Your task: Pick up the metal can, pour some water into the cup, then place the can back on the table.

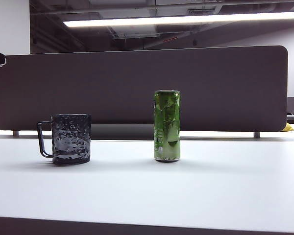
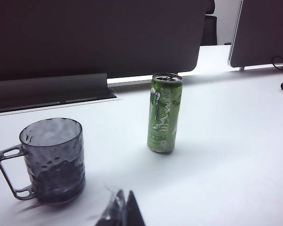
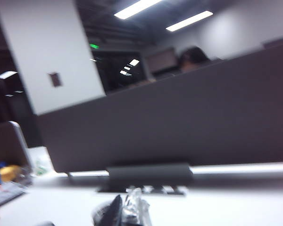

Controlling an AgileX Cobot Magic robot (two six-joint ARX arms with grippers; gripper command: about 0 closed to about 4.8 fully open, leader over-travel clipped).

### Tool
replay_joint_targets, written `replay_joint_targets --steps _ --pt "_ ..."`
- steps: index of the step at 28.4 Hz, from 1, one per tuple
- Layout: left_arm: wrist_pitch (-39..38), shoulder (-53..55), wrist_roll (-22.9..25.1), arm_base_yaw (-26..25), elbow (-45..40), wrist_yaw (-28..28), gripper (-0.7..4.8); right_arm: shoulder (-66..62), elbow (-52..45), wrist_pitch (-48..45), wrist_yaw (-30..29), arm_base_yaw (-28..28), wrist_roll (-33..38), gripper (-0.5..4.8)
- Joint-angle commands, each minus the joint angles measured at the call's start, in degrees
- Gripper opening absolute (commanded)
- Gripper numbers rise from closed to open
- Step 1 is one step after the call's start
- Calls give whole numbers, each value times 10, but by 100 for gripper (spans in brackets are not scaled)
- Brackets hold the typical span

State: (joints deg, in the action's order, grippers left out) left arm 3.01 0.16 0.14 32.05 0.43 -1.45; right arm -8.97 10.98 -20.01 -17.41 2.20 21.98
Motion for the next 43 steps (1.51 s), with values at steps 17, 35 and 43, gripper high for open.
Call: replay_joint_targets --steps 17,35,43 --pt "7 1 -2 0 1 0 -5 -817 236 -473 221 293 -132 479" --pt "5 1 -2 0 1 2 -5 -964 348 -441 407 368 -147 479" --pt "5 1 -2 0 1 2 -5 -1013 379 -440 412 369 -145 479"
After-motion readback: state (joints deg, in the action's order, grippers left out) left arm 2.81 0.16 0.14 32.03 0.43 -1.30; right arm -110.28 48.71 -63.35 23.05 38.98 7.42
